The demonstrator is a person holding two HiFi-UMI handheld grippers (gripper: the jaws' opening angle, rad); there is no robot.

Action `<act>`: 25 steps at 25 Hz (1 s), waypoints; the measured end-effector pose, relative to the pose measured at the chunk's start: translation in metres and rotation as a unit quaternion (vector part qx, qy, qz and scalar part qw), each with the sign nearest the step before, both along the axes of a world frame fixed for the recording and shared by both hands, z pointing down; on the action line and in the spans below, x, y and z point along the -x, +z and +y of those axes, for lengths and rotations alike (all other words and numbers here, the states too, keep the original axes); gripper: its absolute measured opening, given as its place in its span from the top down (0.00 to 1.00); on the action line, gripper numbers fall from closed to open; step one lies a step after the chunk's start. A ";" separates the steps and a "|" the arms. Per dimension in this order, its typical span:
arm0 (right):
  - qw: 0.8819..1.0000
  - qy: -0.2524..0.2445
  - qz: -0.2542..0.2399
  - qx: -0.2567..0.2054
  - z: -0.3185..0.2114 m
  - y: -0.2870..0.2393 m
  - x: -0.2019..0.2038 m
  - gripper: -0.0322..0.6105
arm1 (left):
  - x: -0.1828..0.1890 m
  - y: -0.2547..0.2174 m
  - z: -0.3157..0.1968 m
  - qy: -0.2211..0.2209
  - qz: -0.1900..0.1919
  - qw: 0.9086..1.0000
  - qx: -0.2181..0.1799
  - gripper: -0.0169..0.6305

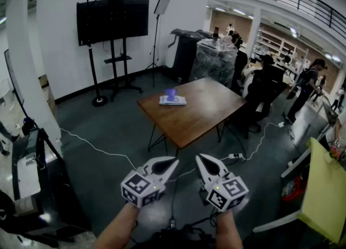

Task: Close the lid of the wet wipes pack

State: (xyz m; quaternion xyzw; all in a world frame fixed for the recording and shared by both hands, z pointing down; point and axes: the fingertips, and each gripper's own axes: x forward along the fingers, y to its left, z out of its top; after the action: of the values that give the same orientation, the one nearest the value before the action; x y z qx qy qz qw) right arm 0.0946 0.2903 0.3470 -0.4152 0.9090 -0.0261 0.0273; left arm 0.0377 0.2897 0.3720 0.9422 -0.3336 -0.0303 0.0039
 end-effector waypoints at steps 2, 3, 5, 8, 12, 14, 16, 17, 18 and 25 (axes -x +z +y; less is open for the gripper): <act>1.000 0.001 0.001 0.000 0.000 -0.001 0.001 0.94 | 0.003 0.003 -0.001 -0.004 -0.003 1.000 0.004 0.97; 1.000 0.001 0.000 0.000 0.000 -0.001 0.002 0.94 | 0.004 0.004 -0.001 -0.005 -0.003 1.000 0.004 0.96; 1.000 0.000 -0.003 0.001 0.000 -0.002 0.003 0.94 | 0.003 0.000 -0.001 -0.003 0.005 1.000 0.001 0.96; 1.000 -0.002 0.000 -0.002 -0.001 -0.001 0.005 0.93 | 0.005 -0.005 -0.002 -0.007 0.009 1.000 -0.004 0.96; 1.000 -0.003 -0.001 0.001 -0.005 0.002 0.009 0.93 | 0.009 -0.004 -0.007 -0.006 0.009 1.000 -0.004 0.96; 1.000 -0.002 0.002 0.001 -0.007 0.003 0.010 0.93 | 0.009 0.001 -0.009 -0.002 0.006 1.000 0.001 0.96; 1.000 0.000 0.005 0.003 -0.007 0.002 0.012 0.93 | 0.009 0.004 -0.012 0.000 0.004 1.000 0.006 0.96; 1.000 0.001 0.007 0.004 -0.007 0.001 0.012 0.93 | 0.009 0.004 -0.014 0.000 0.005 1.000 0.007 0.96; 1.000 0.002 0.007 0.004 -0.008 0.001 0.011 0.93 | 0.008 0.004 -0.016 0.000 0.005 1.000 0.008 0.96; 1.000 -0.002 0.002 0.004 -0.036 0.007 0.001 0.93 | -0.002 0.001 -0.047 0.002 0.012 1.000 0.007 0.97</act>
State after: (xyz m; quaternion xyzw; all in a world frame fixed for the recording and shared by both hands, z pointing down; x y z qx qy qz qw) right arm 0.0939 0.2538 0.3539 -0.4138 0.9096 -0.0287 0.0234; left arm 0.0395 0.2430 0.3735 0.9424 -0.3319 -0.0397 0.0145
